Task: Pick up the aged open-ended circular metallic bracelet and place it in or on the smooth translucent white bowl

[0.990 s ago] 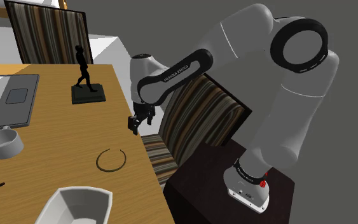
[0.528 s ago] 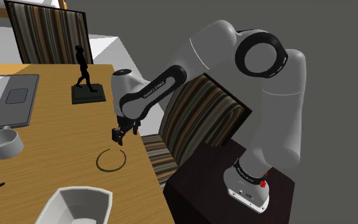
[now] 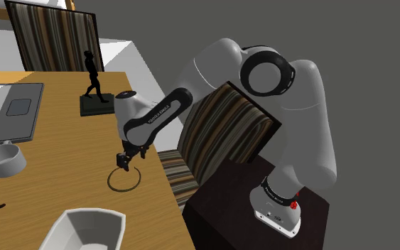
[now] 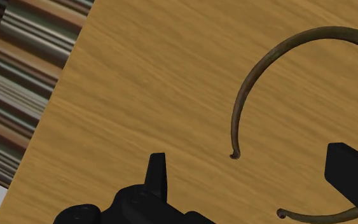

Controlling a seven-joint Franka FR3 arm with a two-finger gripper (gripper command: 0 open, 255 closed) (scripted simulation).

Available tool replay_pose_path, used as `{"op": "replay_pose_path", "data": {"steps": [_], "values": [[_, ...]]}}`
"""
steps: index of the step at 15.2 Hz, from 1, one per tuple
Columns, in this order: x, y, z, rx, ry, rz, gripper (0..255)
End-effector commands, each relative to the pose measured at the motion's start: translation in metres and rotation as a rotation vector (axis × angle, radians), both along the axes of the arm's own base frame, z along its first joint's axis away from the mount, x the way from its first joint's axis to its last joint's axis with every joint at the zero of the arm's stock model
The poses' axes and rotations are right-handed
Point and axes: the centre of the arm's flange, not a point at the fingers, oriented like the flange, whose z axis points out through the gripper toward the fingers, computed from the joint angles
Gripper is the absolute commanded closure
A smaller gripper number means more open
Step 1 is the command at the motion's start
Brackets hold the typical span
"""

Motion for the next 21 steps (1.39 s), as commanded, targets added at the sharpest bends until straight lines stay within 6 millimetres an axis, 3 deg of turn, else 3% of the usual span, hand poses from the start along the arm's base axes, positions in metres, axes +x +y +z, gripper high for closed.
{"op": "replay_pose_path", "data": {"steps": [1,3,10,11,21], "values": [[-0.0002,0.0007,-0.0112,0.0,0.0,0.0,0],[-0.0014,0.0007,-0.0194,0.0,0.0,0.0,0],[-0.0014,0.0007,-0.0194,0.0,0.0,0.0,0],[-0.0014,0.0007,-0.0194,0.0,0.0,0.0,255],[-0.0014,0.0007,-0.0141,0.0,0.0,0.0,255]]}}
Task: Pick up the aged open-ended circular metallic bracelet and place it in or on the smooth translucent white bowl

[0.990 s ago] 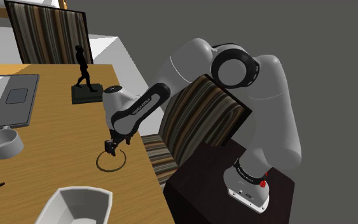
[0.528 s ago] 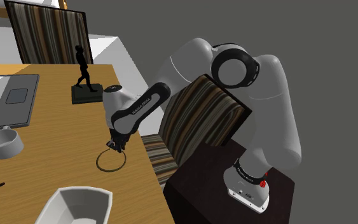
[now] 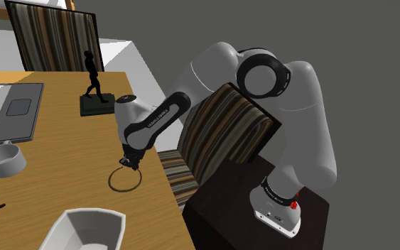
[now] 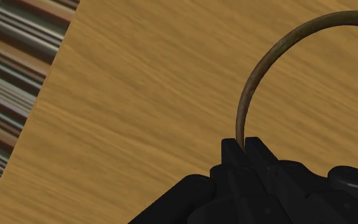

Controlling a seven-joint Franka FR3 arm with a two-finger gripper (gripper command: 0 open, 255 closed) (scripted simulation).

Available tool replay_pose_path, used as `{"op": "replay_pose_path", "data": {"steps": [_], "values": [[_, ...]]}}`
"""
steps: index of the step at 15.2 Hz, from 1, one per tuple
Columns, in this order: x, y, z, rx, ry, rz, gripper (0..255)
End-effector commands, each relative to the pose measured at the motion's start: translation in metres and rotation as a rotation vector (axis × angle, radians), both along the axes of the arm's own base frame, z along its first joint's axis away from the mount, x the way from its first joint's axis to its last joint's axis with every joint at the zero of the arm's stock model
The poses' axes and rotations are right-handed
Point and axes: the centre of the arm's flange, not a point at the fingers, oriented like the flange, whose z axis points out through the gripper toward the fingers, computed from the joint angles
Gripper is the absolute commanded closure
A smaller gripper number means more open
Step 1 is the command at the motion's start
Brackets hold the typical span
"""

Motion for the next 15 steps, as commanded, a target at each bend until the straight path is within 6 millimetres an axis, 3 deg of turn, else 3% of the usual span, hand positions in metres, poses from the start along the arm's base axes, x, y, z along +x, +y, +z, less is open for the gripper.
{"op": "replay_pose_path", "data": {"steps": [1,15], "values": [[0.0,0.0,0.007,0.0,0.001,0.001,255],[0.0,0.0,0.081,0.0,0.001,0.001,255]]}}
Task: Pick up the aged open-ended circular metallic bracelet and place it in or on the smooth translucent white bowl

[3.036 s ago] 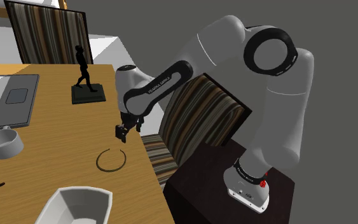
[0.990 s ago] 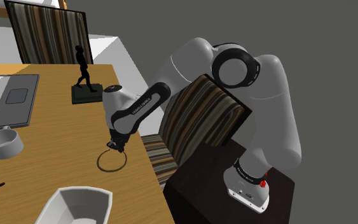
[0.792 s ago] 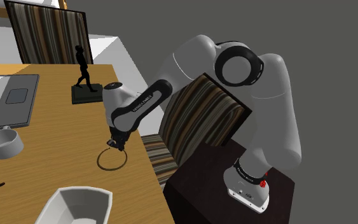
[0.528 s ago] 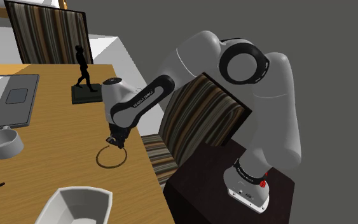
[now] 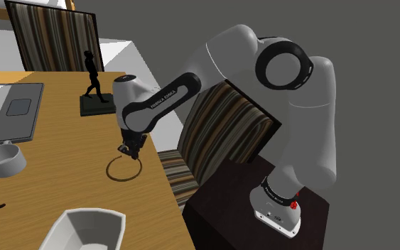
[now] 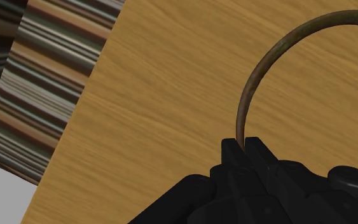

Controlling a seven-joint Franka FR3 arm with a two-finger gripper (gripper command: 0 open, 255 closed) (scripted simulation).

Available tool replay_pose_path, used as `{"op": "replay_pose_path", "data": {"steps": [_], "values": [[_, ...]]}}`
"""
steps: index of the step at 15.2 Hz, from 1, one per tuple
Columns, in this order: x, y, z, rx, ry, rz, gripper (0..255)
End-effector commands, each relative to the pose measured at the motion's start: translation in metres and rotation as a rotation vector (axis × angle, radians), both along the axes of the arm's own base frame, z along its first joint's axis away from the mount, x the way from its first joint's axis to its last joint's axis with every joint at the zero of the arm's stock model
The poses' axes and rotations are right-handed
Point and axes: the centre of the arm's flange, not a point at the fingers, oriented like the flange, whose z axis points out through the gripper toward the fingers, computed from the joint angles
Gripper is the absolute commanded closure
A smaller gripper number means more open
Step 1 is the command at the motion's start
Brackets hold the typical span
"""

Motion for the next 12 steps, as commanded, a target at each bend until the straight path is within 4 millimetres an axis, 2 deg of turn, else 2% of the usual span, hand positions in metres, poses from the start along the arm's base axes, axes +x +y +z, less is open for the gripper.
{"op": "replay_pose_path", "data": {"steps": [1,12], "values": [[-0.001,0.0,0.011,0.0,0.0,0.0,255],[-0.001,0.0,0.069,0.0,0.0,0.0,255]]}}
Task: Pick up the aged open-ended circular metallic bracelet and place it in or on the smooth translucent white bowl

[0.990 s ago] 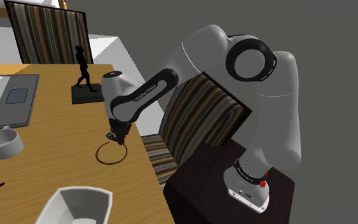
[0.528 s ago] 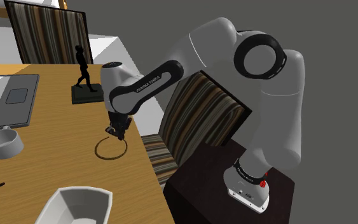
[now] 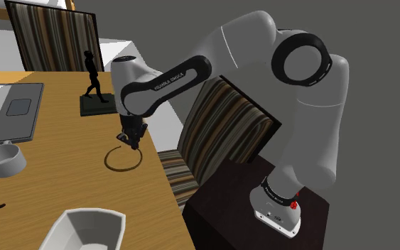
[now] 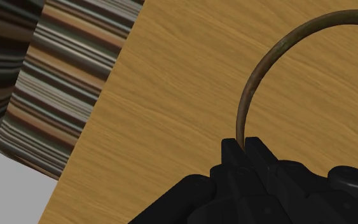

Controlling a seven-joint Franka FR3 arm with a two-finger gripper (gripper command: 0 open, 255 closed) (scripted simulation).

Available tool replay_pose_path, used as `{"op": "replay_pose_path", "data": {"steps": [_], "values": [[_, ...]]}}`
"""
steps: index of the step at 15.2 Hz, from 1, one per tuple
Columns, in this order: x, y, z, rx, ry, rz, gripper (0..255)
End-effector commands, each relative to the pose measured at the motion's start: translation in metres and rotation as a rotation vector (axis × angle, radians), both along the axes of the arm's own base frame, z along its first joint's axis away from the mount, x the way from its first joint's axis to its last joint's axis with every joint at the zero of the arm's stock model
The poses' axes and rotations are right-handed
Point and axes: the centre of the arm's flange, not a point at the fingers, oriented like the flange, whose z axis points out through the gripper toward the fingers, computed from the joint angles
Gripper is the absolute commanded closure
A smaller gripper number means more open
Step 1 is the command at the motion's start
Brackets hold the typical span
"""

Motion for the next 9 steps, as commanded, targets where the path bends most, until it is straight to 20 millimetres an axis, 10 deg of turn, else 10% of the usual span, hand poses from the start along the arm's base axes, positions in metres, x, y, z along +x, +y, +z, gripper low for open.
{"op": "replay_pose_path", "data": {"steps": [1,9], "values": [[0.0,0.0,0.011,0.0,0.0,0.0,255],[0.0,0.0,0.053,0.0,0.0,0.0,255]]}}
